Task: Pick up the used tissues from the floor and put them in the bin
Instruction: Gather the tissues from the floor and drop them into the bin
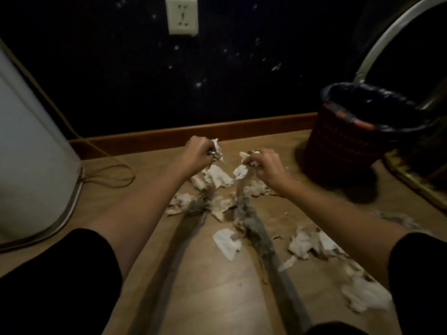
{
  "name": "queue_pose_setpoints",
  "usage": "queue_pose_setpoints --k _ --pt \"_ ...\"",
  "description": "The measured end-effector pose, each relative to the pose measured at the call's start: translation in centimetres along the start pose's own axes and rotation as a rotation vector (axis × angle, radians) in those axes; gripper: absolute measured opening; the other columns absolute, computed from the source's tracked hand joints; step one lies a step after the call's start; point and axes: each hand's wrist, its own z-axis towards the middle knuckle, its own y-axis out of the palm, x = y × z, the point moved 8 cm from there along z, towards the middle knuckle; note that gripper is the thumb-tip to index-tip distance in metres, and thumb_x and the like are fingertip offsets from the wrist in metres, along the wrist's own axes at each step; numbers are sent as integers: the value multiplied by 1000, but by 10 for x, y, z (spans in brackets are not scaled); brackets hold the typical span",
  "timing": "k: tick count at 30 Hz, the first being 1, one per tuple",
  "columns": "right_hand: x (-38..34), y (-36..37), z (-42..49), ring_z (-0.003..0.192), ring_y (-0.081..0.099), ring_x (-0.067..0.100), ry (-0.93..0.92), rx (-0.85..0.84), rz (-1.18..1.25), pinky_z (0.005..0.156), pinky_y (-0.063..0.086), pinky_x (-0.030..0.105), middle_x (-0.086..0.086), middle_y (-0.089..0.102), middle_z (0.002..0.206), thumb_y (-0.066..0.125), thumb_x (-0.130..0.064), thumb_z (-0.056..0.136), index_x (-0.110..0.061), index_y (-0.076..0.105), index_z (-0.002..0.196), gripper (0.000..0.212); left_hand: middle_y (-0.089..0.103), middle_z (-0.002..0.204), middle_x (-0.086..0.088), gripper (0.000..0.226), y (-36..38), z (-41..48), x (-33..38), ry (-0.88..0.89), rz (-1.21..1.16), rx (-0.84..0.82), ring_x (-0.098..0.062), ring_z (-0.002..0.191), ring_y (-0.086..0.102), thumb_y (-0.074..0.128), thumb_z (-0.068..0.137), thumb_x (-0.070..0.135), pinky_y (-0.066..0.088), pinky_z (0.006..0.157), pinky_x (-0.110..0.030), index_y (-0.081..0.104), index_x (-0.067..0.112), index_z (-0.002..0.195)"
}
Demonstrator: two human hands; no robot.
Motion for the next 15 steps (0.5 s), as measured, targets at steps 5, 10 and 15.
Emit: queue_pose_setpoints --k 5,10,15 --pt "71 -109 2 94 62 35 182 30 -130 81 48 38 18 69 98 68 -2 78 -10 72 97 21 71 91 -21 20 -46 88 120 84 -66 24 -34 87 65 58 78 2 53 73 -38 71 2 94" --pt "137 -205 24 98 56 38 322 118 -216 81 49 42 22 61 105 62 5 78 -8 70 101 28 70 92 -22 17 -54 154 205 229 -112 50 -34 87 64 58 79 2 50 68 -35 69 2 92" --pt "215 -247 34 98 59 35 510 300 -215 78 46 32 20 64 102 57 8 76 -12 73 96 32 71 93 -21 23 -20 205 269 456 -177 61 -36 93 64 54 76 3 51 77 -39 70 4 92"
